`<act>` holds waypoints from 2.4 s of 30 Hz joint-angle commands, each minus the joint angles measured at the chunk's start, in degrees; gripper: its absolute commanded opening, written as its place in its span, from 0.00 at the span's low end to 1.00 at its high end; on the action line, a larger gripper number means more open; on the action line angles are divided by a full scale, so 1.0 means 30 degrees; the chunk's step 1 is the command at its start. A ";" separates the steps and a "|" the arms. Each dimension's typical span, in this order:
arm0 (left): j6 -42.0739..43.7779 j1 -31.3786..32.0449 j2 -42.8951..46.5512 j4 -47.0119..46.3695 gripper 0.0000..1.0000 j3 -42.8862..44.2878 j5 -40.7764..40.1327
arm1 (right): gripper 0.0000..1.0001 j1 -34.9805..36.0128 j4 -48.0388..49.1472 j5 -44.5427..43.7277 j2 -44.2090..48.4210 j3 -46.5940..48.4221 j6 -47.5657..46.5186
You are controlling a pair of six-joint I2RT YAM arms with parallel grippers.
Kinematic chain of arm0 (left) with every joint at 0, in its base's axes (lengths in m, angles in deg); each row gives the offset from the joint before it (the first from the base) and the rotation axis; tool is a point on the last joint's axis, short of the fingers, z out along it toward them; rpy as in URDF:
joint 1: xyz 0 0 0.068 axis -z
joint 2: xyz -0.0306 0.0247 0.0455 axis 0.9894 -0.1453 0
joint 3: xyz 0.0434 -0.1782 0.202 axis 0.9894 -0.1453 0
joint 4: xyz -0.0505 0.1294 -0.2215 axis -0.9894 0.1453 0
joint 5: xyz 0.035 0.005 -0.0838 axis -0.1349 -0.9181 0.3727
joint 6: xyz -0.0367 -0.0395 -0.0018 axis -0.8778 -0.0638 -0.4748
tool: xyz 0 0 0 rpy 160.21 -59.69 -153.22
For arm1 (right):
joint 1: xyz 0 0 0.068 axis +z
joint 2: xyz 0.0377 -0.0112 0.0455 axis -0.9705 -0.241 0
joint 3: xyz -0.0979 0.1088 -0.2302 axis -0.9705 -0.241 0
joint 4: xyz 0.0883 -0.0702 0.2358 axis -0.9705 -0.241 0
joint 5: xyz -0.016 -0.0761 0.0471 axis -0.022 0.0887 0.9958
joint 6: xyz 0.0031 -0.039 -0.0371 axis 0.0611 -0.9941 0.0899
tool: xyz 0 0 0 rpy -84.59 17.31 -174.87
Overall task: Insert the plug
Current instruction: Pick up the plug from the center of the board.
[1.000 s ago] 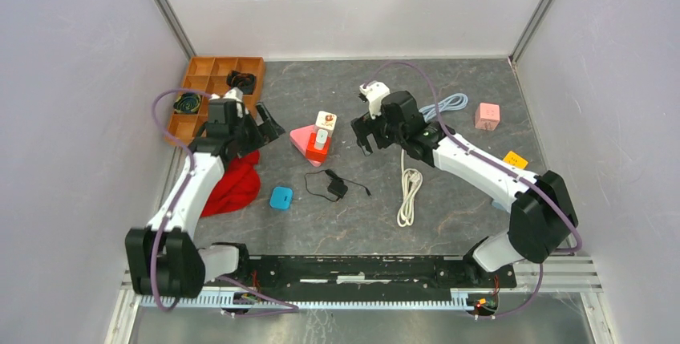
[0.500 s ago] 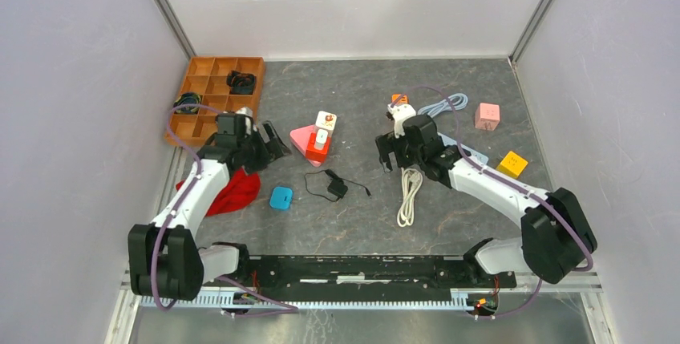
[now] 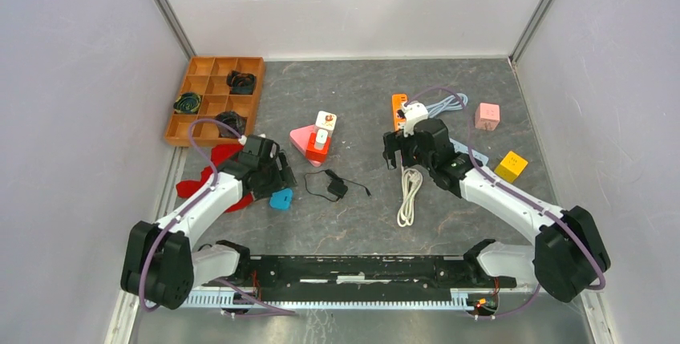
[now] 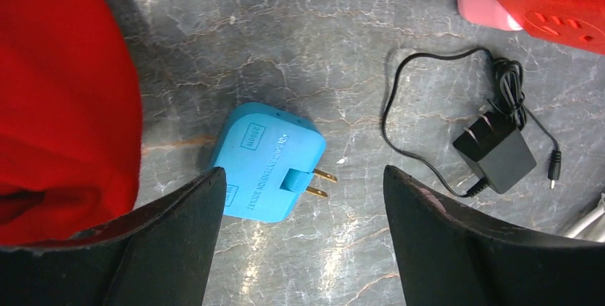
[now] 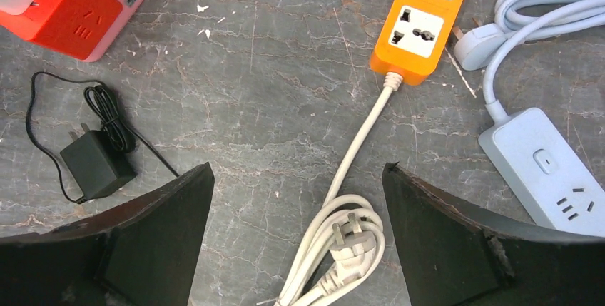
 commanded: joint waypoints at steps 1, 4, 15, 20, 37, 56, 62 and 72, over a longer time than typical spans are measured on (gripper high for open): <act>-0.1341 0.0152 0.0555 -0.0116 0.89 -0.0325 -0.1363 | 0.94 -0.0061 0.0898 -0.0255 0.0800 -0.0494 0.0416; -0.1462 0.0181 -0.0184 0.0187 1.00 -0.0245 -0.1774 | 0.94 -0.0060 0.0967 -0.0168 0.1263 -0.0739 0.0469; -0.2075 0.0962 -0.0375 -0.1593 0.96 -0.1868 -0.1732 | 0.94 -0.0076 0.0864 0.0094 0.2392 -0.1239 0.0702; -0.1986 0.1546 -0.1071 -0.2389 0.88 -0.2084 -0.1848 | 0.94 -0.0074 0.0945 -0.0032 0.3014 -0.1713 0.0880; 0.0163 0.3228 -0.0467 -0.2974 0.57 -0.1637 -0.1285 | 0.94 -0.0067 0.1635 0.3977 0.3574 -0.2280 0.0390; -0.1157 0.3793 -0.0448 -0.3774 0.63 -0.1373 -0.1367 | 0.90 -0.0041 0.3378 0.5549 0.2391 -0.2637 0.0706; -0.0947 0.3831 0.0240 -0.2787 0.67 0.0052 -0.1132 | 0.87 -0.0040 0.3729 0.5871 0.2537 -0.3163 0.0982; -0.0438 0.5183 -0.2144 -0.1850 0.58 0.2377 -0.1038 | 0.85 -0.0033 0.3950 0.5652 0.2486 -0.3181 0.0821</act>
